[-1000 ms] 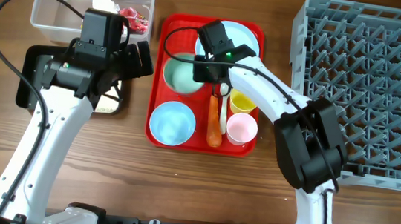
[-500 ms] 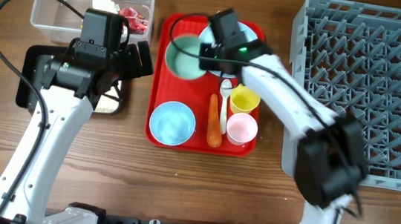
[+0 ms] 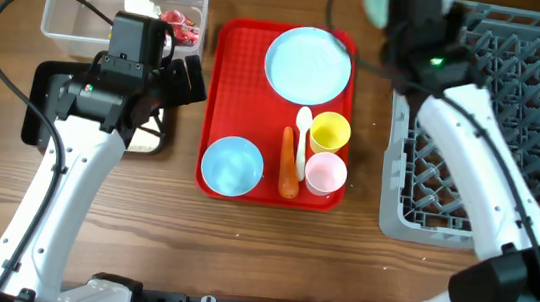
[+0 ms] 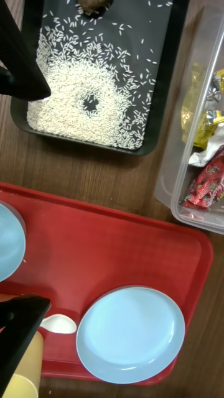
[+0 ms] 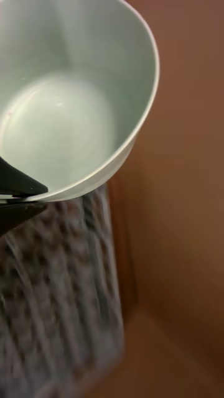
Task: Sort waste into correct bins and load items into the dishwasher rack
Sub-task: 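Lift the green bowl and carry it right to the dish rack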
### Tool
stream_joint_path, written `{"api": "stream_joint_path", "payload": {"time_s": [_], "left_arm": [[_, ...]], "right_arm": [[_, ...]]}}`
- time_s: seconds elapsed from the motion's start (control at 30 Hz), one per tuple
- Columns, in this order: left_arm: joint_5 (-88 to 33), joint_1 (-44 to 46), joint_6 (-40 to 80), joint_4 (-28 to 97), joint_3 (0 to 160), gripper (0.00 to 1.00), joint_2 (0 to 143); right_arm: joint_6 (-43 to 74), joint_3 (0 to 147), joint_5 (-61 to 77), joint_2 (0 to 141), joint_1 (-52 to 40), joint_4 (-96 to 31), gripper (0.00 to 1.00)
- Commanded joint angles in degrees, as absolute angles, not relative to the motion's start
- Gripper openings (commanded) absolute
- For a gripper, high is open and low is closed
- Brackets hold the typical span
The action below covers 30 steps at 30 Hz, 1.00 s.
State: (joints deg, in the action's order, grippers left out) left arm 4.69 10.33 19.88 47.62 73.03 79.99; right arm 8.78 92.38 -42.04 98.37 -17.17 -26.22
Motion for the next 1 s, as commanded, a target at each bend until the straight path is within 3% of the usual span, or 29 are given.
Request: {"api": "stream_joint_path", "payload": {"time_s": [0.0,0.37,0.97], "left_arm": [[5.0,10.0,20.4,47.6,73.0,1.0,80.4],[5.0,10.0,20.4,47.6,73.0,1.0,80.4],[5.0,10.0,20.4,47.6,73.0,1.0,80.4]], "right_arm": [[0.4,92.6,-49.9,100.3,-12.1,-20.6,0.04],[-27.7,92.6,-58.9,115.4,-5.9,4.1,0.04],[-30.0,92.6,-59.6,123.3,-4.6,6.0,0.04]]}}
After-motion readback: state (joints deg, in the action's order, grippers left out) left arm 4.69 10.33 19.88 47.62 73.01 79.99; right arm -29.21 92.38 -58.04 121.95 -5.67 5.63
